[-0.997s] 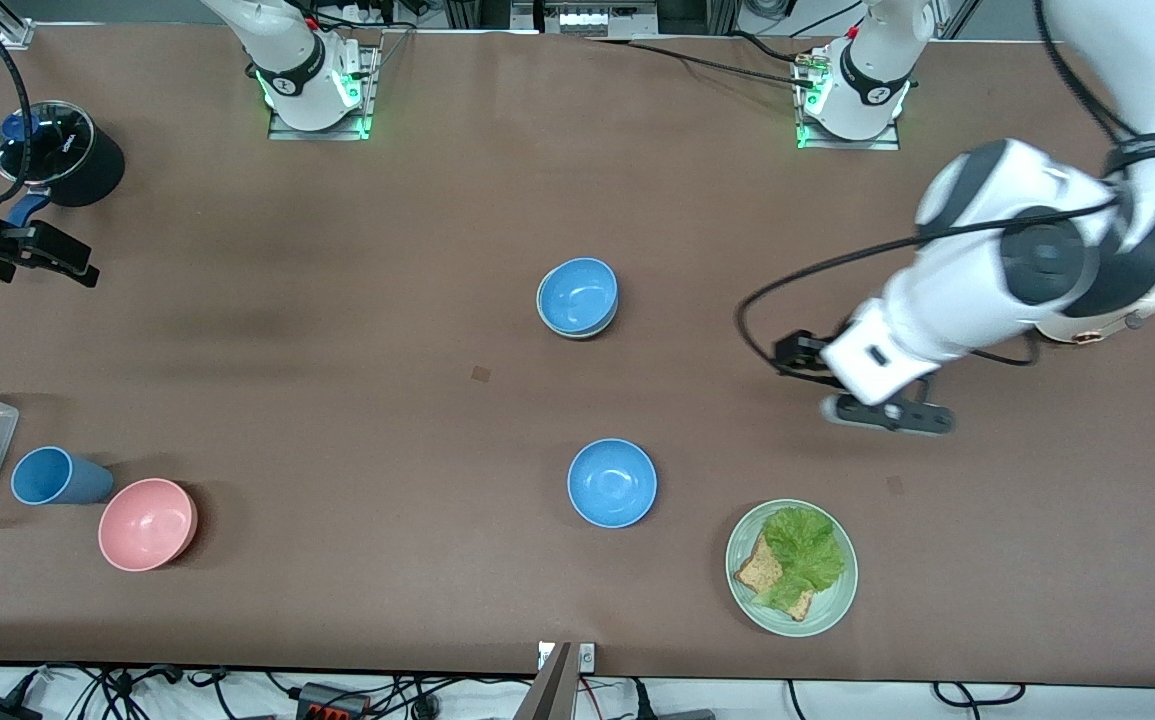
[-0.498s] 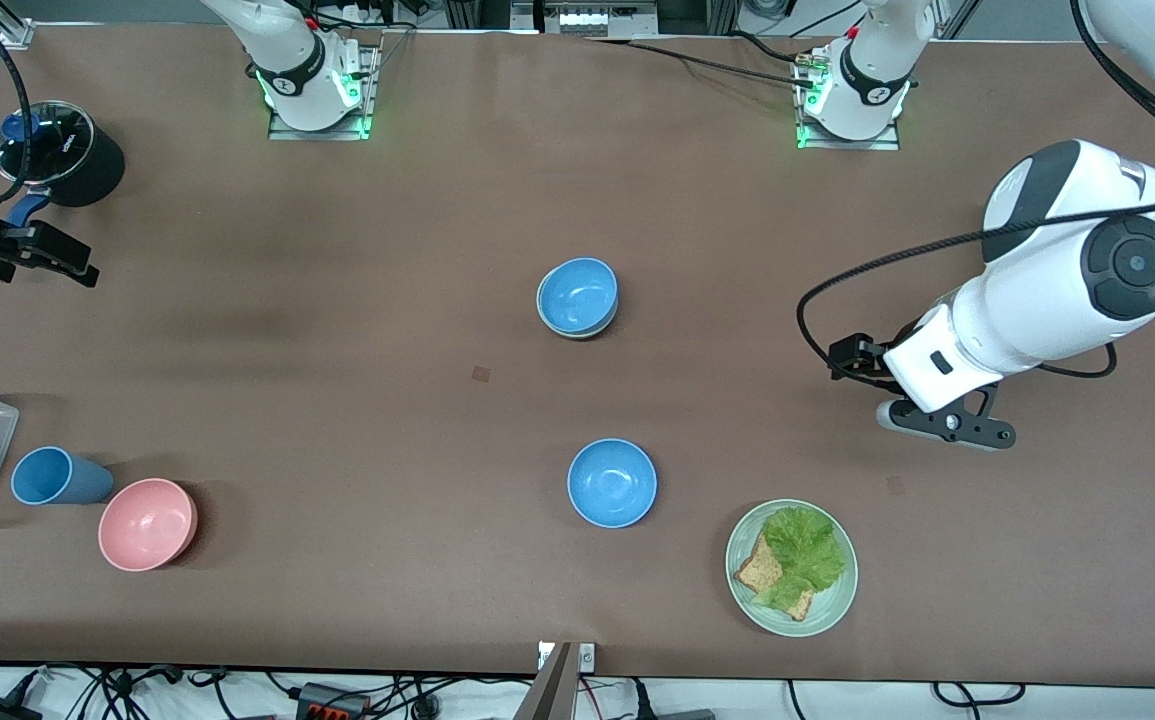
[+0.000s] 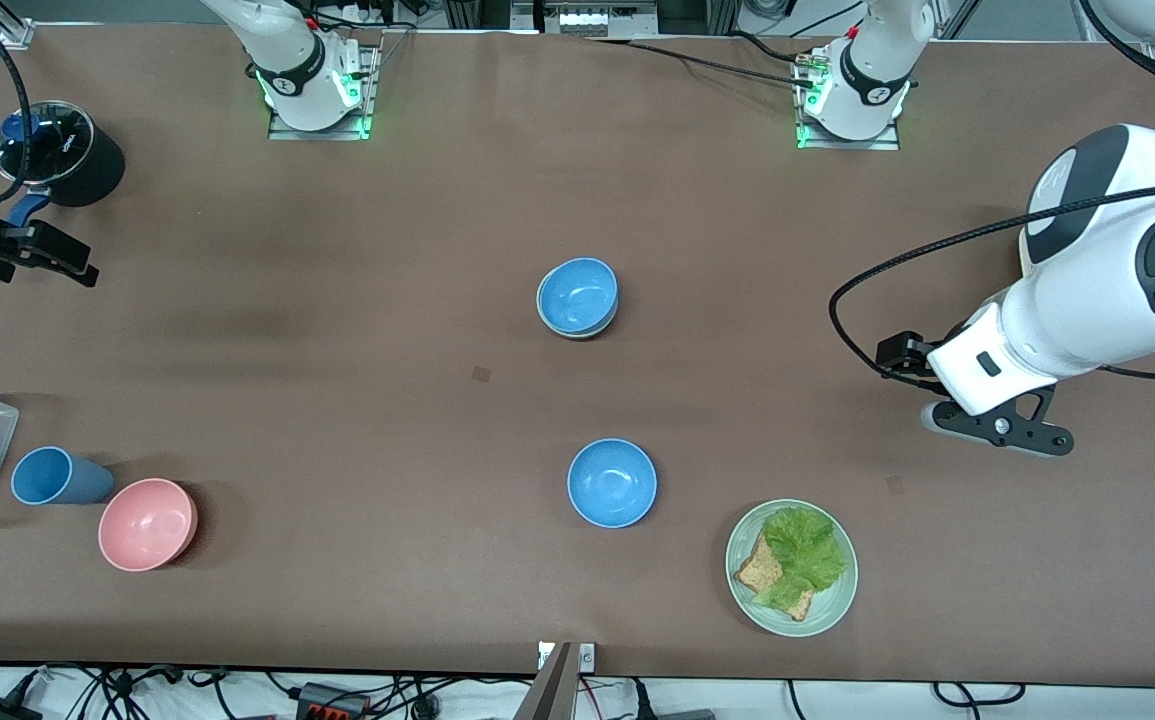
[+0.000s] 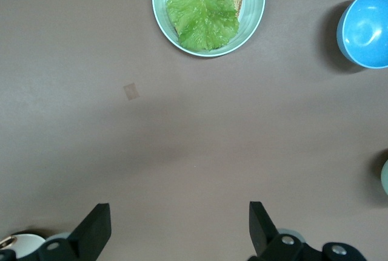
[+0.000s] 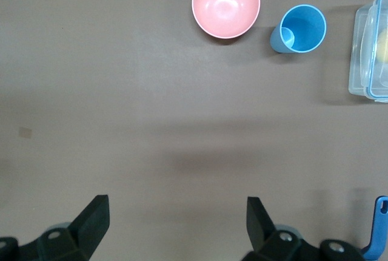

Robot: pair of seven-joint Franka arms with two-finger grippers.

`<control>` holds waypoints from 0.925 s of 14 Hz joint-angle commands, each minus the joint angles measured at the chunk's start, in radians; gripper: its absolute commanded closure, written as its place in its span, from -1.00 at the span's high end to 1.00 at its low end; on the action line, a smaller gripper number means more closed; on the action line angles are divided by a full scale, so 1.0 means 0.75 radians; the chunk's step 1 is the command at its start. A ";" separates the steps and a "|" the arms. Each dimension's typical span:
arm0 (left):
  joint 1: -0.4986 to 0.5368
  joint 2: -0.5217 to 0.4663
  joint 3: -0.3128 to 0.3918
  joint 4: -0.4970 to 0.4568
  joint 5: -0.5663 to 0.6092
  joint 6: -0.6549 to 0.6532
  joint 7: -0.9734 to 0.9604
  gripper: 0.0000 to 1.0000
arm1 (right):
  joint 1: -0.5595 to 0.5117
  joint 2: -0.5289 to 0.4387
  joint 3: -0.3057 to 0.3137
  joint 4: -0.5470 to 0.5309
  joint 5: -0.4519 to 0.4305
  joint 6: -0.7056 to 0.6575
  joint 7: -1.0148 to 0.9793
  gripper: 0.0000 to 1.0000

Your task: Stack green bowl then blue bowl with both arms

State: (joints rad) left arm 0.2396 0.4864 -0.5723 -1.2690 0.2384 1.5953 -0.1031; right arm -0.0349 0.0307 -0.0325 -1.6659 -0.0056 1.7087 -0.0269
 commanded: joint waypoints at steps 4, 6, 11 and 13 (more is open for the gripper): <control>-0.217 -0.245 0.458 -0.207 -0.326 0.051 0.056 1.00 | -0.005 -0.027 0.000 -0.010 -0.013 -0.004 -0.028 1.00; -0.219 -0.378 0.489 -0.363 -0.348 0.145 0.058 1.00 | -0.005 -0.027 0.000 -0.010 -0.013 -0.002 -0.028 1.00; -0.260 -0.536 0.571 -0.537 -0.336 0.192 0.049 1.00 | -0.005 -0.027 0.000 -0.012 -0.013 0.000 -0.028 1.00; -0.295 -0.550 0.648 -0.560 -0.332 0.182 0.054 1.00 | -0.005 -0.027 0.000 -0.012 -0.013 0.000 -0.028 1.00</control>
State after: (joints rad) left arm 0.0551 0.1122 -0.1516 -1.6255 0.0006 1.7064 -0.0817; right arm -0.0350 0.0305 -0.0325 -1.6651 -0.0056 1.7089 -0.0324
